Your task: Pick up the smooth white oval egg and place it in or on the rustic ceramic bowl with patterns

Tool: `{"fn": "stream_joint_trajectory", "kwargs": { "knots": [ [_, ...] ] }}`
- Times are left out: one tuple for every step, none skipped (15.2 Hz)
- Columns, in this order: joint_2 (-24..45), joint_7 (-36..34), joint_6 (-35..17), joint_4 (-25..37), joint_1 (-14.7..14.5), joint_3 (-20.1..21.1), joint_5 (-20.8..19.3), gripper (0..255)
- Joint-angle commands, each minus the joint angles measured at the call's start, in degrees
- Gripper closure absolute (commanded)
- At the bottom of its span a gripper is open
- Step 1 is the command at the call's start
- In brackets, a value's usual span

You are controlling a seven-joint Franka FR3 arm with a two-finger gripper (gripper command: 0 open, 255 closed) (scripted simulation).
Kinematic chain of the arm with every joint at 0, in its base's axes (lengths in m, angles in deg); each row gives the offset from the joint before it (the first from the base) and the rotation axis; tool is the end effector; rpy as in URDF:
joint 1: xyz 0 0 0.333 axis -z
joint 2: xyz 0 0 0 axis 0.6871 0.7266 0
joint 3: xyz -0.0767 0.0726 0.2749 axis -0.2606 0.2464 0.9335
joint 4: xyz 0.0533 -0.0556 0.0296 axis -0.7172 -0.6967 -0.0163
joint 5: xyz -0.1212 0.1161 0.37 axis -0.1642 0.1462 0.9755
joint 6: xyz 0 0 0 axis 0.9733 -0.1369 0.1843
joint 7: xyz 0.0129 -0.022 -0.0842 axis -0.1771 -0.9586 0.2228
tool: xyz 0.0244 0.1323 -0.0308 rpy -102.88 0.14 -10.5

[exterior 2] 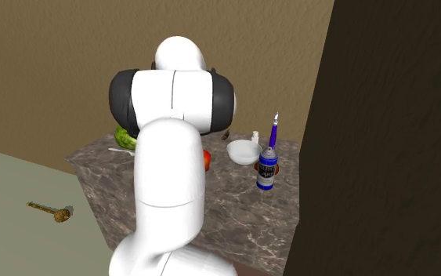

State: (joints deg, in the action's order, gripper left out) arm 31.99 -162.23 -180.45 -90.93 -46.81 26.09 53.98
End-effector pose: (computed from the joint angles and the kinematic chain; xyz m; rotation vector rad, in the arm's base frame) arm 0.5296 0.2617 0.4006 2.6407 -1.4205 -0.3133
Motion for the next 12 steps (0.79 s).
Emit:
{"fn": "stream_joint_trajectory", "kwargs": {
  "knots": [
    [1.7,-2.85,0.58,2.35,-1.73,1.01,-0.26,255],
    [2.48,-4.23,0.74,3.33,-2.63,1.49,-0.39,255],
    [3.31,-5.61,0.93,4.38,-3.55,1.97,-0.56,255],
    [4.21,-7.0,1.14,5.52,-4.5,2.42,-0.76,255],
    [5.16,-8.38,1.38,6.74,-5.49,2.84,-0.99,255],
    [6.18,-9.76,1.64,8.04,-6.49,3.24,-1.26,255],
    [7.25,-11.14,1.94,9.44,-7.53,3.63,-1.57,255],
    [8.39,-12.51,2.28,10.93,-8.62,3.97,-1.91,255],
    [9.59,-13.88,2.65,12.53,-9.74,4.29,-2.28,255],
    [10.95,-15.33,3.11,14.37,-11.0,4.6,-2.71,255],
    [11.01,-15.27,2.37,13.68,-10.99,4.54,-2.74,255],
    [11.09,-15.23,1.64,13.02,-10.96,4.5,-2.78,255]
  ]
}}
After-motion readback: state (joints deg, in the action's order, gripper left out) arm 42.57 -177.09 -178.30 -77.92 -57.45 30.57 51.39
